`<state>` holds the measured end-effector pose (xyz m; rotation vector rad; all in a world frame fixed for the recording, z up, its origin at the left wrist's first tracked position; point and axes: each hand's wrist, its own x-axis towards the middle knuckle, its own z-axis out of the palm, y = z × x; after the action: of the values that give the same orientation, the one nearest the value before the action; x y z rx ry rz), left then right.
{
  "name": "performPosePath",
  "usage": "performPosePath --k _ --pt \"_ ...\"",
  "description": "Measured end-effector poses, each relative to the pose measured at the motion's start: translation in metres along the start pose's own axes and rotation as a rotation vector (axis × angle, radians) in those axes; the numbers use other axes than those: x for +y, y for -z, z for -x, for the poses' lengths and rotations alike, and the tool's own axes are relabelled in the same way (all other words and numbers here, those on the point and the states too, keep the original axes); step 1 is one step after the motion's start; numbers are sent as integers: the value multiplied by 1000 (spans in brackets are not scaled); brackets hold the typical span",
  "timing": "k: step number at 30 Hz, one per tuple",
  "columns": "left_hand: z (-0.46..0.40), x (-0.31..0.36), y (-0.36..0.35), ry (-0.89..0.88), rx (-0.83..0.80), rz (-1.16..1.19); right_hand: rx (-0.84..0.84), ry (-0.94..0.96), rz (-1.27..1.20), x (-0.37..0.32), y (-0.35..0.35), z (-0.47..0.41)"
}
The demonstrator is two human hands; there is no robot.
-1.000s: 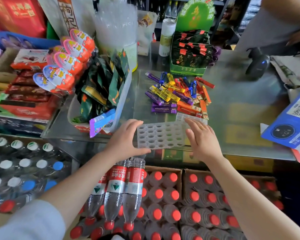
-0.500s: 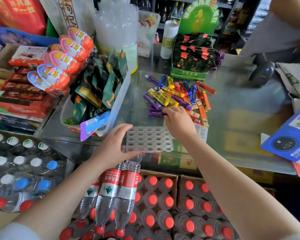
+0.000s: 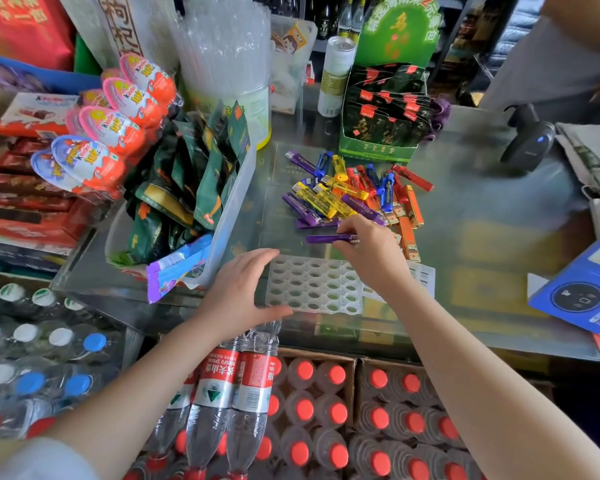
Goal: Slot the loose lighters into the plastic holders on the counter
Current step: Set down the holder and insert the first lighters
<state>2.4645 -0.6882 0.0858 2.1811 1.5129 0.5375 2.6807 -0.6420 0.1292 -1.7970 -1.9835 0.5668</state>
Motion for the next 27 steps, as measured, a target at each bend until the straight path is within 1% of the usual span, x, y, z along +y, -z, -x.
performPosePath --k 4,8,10,13,16,20,27 --pt "1 -2 -3 13 8 12 65 -16 -283 -11 3 4" --pt "1 -4 -1 9 10 76 21 -91 -552 -23 -8 6" --pt "2 -5 2 26 -16 128 1 -105 -611 -27 -13 7" --pt "2 -4 4 21 -42 107 -27 -65 -598 -32 -18 9" --pt "-2 -7 1 -9 -15 40 -20 33 -477 -37 -20 10" --pt "-3 -10 -4 -8 17 33 -14 168 -325 -45 -23 9" --pt "-3 -10 -4 -10 29 34 -98 273 -247 -49 -27 5"
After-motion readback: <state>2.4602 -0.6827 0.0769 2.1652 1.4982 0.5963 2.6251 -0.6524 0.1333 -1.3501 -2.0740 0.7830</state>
